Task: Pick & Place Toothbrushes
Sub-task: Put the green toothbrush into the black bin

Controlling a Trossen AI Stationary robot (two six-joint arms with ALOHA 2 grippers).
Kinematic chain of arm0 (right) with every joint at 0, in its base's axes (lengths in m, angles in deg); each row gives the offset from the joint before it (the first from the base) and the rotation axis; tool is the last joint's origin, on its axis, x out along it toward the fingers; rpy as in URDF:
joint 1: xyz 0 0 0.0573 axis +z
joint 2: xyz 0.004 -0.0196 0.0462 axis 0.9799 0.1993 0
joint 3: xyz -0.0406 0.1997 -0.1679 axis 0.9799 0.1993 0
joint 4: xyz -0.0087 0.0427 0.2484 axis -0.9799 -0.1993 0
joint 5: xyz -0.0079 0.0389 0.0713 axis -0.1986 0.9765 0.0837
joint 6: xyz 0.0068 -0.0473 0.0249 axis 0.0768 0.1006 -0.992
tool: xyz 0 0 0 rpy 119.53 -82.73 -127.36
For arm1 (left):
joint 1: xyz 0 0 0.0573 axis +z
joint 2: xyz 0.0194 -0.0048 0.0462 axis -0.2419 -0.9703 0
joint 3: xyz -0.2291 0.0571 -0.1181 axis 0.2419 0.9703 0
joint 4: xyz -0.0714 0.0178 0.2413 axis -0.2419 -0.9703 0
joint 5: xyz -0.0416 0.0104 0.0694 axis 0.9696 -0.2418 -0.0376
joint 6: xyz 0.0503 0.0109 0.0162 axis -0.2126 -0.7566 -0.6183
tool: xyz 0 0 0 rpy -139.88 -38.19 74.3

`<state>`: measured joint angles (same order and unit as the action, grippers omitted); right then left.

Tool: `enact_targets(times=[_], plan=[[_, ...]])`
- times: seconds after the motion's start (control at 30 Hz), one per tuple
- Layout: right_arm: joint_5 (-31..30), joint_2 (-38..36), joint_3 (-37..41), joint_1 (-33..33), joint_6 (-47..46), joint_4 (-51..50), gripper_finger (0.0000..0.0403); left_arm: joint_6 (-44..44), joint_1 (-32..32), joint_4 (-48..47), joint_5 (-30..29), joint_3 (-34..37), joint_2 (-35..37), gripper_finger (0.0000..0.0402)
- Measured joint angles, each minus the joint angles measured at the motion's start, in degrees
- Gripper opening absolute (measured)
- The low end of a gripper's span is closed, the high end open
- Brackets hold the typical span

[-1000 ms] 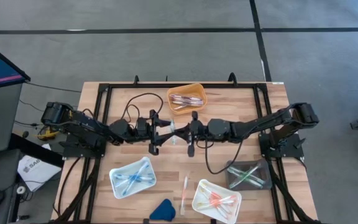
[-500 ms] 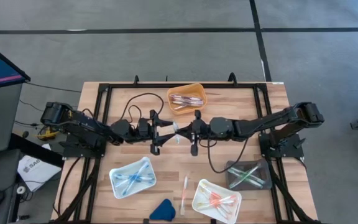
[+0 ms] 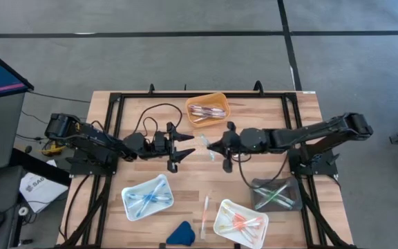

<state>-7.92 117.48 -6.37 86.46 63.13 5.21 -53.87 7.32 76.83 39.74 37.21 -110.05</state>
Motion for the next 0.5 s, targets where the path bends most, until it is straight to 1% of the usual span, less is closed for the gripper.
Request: enact_targets(times=[0.1, 0.27, 0.5], plan=[[0.0, -1.9, 0.0, 1.5, -0.8, -7.0, 0.0006, 0.0, 0.0, 0.0, 0.0, 0.0, 0.0, 0.0214], [-0.1, -6.8, 0.0, 4.0, -5.8, -18.4, 0.0006, 0.2, 0.0, -1.1, 0.0, 0.0, 0.0, 0.0209], [-0.2, -16.2, -2.3, 8.4, -15.6, -41.5, 0.0006, 0.2, 0.0, -2.0, 0.0, 0.0, 0.0, 0.0207]])
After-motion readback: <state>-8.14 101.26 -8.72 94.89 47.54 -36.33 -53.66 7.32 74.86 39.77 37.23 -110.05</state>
